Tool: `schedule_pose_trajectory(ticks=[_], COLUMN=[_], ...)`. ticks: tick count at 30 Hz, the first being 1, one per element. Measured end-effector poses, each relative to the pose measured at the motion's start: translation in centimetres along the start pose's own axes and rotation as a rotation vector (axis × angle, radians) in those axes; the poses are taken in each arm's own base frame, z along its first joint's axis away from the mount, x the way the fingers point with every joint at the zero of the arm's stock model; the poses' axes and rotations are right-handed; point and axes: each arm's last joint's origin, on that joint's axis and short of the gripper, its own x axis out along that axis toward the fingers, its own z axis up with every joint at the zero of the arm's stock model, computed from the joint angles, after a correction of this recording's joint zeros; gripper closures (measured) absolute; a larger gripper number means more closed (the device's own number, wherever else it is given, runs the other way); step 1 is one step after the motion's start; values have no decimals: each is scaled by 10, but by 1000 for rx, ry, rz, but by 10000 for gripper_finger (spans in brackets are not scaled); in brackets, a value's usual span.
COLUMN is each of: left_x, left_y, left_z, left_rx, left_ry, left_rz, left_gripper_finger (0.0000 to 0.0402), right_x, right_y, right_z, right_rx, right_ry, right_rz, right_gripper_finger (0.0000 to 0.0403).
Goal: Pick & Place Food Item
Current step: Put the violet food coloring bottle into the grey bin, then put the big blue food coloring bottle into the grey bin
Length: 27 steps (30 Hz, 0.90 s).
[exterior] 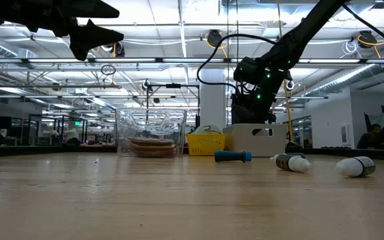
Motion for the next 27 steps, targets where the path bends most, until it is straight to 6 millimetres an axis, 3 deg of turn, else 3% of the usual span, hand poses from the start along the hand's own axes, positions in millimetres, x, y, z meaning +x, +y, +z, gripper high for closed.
schedule_pose_trajectory(ticks=[16,20,27], left_x=[0,0,0], left_y=[0,0,0], left_z=[0,0,0], left_rx=[0,0,0], left_ry=[0,0,0], left_rz=[0,0,0], left_gripper_finger=[149,149,149], right_x=[-4,-23,-77], right_y=[-1,5,25], right_z=[1,7,14], right_rx=[5,-22,-79], right_ry=[-10,-65,-189], right_rz=[-23,-11,36], right_gripper_finger=[257,254,256])
